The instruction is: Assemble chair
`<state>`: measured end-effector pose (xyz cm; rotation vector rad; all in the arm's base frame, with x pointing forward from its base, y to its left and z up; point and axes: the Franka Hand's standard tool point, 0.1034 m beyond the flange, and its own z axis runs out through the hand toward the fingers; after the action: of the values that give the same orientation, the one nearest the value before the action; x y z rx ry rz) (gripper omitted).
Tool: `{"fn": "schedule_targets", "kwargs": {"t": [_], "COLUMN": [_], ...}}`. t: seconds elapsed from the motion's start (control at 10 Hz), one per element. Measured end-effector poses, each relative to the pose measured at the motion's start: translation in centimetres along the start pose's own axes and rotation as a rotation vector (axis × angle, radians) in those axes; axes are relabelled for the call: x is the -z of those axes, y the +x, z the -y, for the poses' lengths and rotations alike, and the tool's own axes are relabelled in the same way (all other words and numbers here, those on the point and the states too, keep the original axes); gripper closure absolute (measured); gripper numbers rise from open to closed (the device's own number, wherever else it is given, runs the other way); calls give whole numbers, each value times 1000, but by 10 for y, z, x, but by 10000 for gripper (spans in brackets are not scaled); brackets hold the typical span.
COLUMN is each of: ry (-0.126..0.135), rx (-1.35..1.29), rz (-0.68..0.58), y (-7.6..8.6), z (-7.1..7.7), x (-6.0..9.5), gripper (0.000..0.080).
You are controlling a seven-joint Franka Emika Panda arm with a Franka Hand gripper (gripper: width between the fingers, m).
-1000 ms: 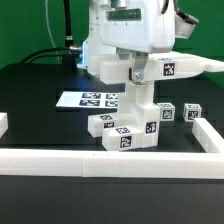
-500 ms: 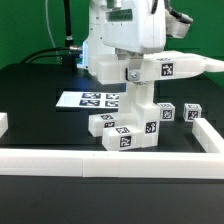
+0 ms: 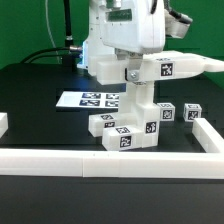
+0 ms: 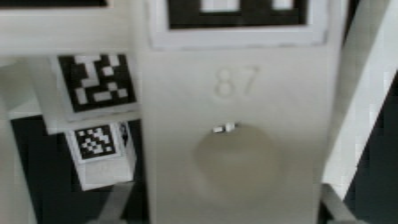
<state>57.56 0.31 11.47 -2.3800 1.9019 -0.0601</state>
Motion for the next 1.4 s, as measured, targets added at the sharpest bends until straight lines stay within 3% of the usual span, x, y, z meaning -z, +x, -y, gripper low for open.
{"fn": "schedule_targets", "kwargs": {"t": [0.8,0.9,1.4], "ry": [-11,-23,-21], "rx": [69,101,105], "rz": [6,15,15], "y": [-3,-5,-5], "z": [3,2,3], "x": [0,0,-1], "gripper": [515,515,515]}}
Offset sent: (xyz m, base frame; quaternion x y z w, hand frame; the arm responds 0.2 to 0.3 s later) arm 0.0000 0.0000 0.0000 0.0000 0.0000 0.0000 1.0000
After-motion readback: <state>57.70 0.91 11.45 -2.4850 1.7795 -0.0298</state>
